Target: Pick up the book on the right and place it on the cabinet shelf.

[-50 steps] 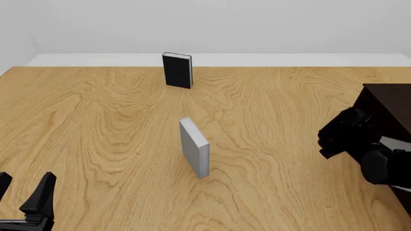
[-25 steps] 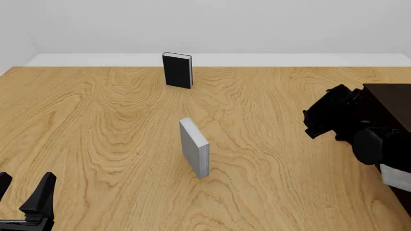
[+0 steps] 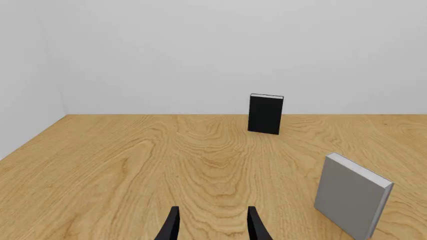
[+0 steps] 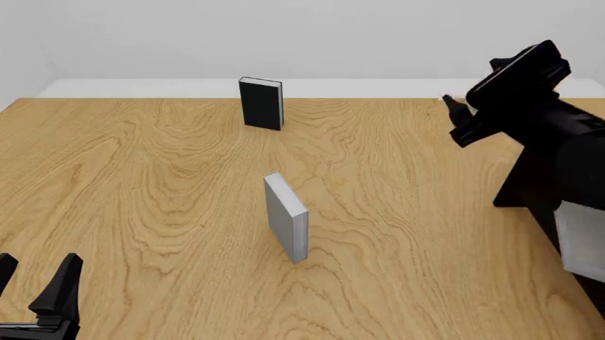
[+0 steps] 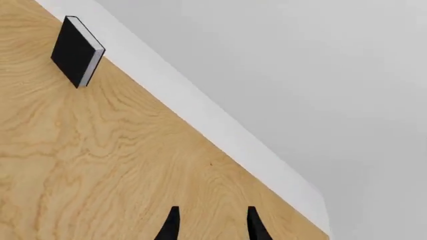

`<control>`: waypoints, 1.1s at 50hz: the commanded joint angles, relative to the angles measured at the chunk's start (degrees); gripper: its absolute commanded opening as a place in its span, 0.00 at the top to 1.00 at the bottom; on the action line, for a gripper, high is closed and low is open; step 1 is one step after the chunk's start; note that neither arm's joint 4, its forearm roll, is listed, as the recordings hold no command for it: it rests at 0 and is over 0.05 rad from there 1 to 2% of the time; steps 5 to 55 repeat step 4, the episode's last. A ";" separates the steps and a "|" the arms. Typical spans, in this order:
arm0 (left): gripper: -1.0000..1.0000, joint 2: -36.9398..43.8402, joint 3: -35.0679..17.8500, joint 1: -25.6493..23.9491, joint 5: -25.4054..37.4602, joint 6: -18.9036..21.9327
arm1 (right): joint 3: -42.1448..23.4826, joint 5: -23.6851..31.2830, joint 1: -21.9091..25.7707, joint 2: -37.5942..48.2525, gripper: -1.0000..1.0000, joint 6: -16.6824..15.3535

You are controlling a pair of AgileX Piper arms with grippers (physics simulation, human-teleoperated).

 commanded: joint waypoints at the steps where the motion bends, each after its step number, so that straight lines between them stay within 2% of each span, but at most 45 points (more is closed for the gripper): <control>1: 0.00 0.00 0.00 0.00 0.00 0.00 | -3.76 7.23 2.21 -8.54 0.00 4.04; 4: 0.00 0.00 0.00 0.00 0.00 0.00 | -3.83 8.91 2.70 -11.07 0.00 4.64; 55: 0.00 0.00 0.00 0.00 0.00 0.00 | -3.83 8.91 2.70 -11.07 0.00 4.64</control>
